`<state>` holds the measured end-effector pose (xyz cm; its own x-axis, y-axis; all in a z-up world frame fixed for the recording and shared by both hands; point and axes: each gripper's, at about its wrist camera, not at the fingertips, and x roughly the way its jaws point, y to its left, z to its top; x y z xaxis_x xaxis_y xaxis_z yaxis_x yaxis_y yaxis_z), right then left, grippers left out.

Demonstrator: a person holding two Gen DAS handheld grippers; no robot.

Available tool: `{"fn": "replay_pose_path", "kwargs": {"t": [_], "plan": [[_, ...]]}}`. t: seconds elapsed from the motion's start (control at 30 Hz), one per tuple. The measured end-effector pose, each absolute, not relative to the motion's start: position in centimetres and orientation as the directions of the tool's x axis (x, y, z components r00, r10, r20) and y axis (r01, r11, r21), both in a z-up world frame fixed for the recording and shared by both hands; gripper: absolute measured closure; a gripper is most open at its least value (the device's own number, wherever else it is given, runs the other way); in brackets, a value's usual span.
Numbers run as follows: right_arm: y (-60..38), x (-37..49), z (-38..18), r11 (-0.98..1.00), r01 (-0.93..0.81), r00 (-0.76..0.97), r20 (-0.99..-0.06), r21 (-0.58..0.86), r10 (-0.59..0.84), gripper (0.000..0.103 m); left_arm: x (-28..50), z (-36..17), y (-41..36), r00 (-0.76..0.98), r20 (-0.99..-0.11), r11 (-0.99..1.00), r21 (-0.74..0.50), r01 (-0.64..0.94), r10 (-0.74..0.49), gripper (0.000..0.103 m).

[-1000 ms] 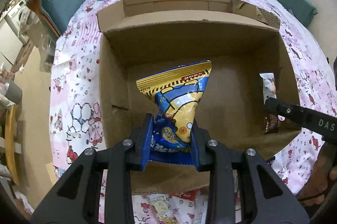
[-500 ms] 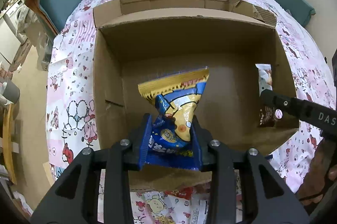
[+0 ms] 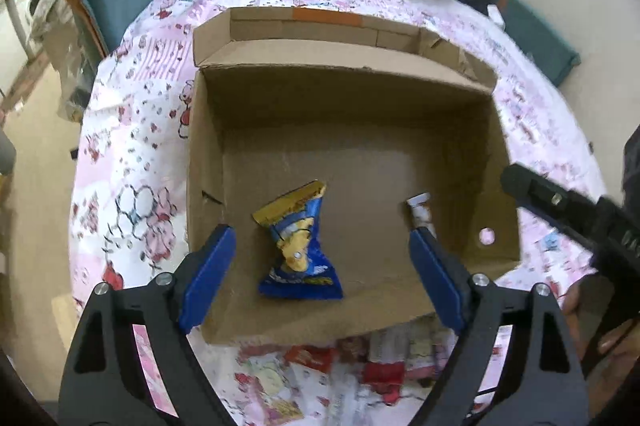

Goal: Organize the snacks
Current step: 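Carry both snacks into the box and open both tools to drop them, then grasp the pink candy packet from the pile with the left tool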

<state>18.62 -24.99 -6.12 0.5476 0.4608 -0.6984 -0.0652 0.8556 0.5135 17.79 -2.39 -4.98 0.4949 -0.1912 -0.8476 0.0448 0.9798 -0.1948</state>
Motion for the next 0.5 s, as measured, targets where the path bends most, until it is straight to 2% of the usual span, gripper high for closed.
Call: {"fn": "replay_pose_path", "kwargs": {"t": [0.3, 0.5], "plan": [[-25.3, 15.1, -4.5, 0.871, -0.076, 0.564, -0.699, 0.485, 0.439, 0.014, 15.3, -2.4, -1.2, 0.548, -0.822, 0.985, -0.170, 0.024, -0.155, 0.017], [-25.8, 12.4, -4.6, 0.870, -0.059, 0.550, -0.712, 0.489, 0.438, 0.014, 12.8, -2.5, 0.8, 0.549, -0.829, 0.989, -0.147, -0.029, -0.107, 0.017]]}}
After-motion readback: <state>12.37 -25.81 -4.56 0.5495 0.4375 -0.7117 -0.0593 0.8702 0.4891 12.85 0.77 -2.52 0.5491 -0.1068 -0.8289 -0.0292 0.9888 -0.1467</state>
